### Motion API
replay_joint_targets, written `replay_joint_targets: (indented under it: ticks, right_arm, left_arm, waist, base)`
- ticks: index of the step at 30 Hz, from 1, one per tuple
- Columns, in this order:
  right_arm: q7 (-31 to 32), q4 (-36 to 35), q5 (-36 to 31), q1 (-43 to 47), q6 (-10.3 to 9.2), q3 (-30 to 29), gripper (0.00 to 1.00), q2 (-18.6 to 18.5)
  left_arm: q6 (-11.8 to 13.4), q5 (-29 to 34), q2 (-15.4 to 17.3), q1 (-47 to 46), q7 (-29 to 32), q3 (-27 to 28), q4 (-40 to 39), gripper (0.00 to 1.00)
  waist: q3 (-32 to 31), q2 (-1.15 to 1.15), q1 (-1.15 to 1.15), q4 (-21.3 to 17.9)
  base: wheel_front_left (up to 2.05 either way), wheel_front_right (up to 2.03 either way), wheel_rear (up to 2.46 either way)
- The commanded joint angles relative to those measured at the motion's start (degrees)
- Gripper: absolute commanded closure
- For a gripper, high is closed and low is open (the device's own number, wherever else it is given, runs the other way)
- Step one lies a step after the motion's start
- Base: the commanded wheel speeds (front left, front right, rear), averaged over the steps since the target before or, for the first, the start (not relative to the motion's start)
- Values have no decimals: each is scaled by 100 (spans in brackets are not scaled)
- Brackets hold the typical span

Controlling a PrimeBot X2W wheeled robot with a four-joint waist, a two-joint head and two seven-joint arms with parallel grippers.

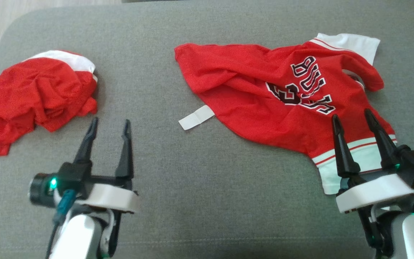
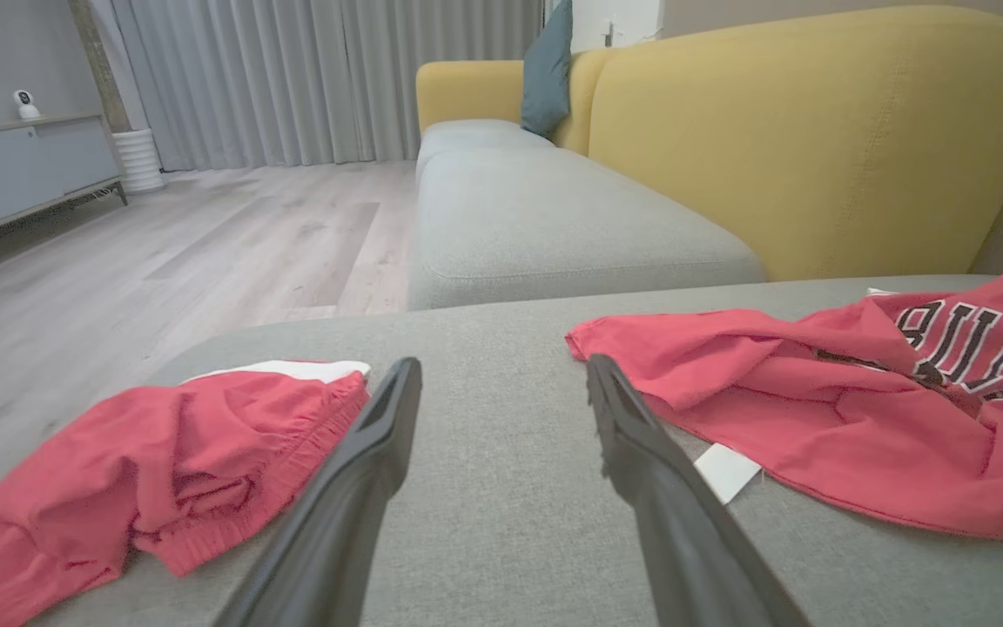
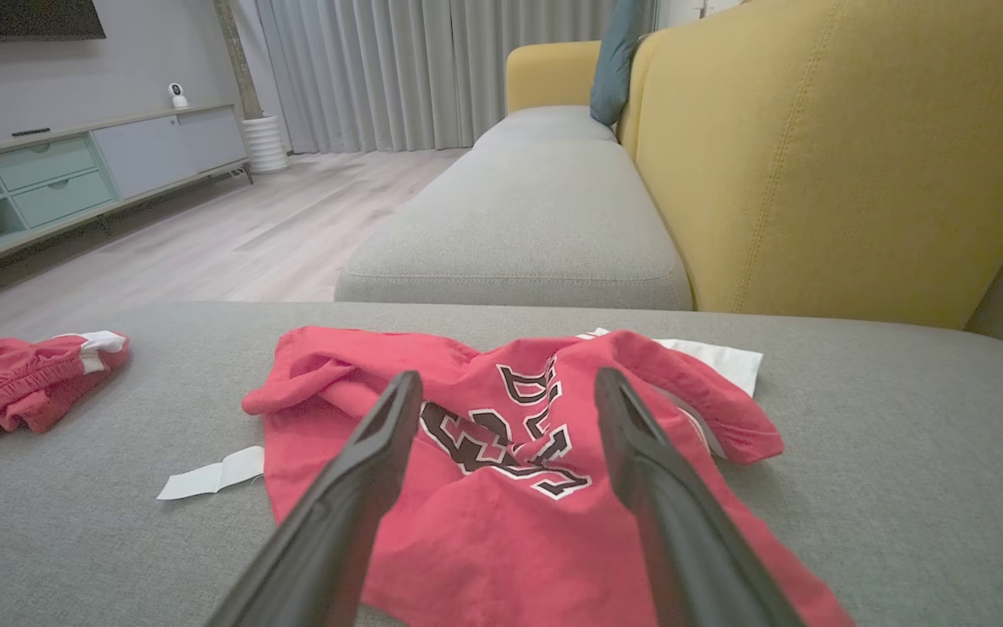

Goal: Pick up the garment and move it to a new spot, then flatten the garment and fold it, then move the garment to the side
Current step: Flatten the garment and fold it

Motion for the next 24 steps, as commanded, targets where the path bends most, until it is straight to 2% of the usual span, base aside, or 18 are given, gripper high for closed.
replay_joint_targets:
  ticks: [1,4,8,12,16,24]
  right_arm:
    - [15,-259,8,-44,23,116,0,-69]
    - [18,-293,8,-77,23,117,0,-63]
    - [9,-298,19,-168,23,199,0,-50]
    - [-31,-246,46,-259,23,288,0,-32]
    - [-112,-173,88,-307,23,298,0,-6]
    - [-233,-77,162,-298,23,262,0,36]
  left_arm:
    - [-101,16,-3,-373,-27,127,-94,0]
    - [-400,-36,-158,-817,167,-171,182,0]
    - [-880,-224,-411,-1574,743,-573,810,0]
    - [-1182,-522,-595,-2227,1340,-792,1645,0]
    - [-1262,-804,-676,-2681,1767,-868,2468,0]
    - [-1233,-1139,-718,-3181,1810,-848,3427,0]
  waist:
    - [65,0,0,7]
    - [183,0,0,-26]
    - [383,0,0,-177]
    - [548,0,0,-419]
    - [664,0,0,-659]
    - [768,0,0,-860]
  base:
    - [0,0,0]
    - [0,0,0]
    - [0,0,0]
    - [0,0,0]
    - [0,0,0]
    - [0,0,0]
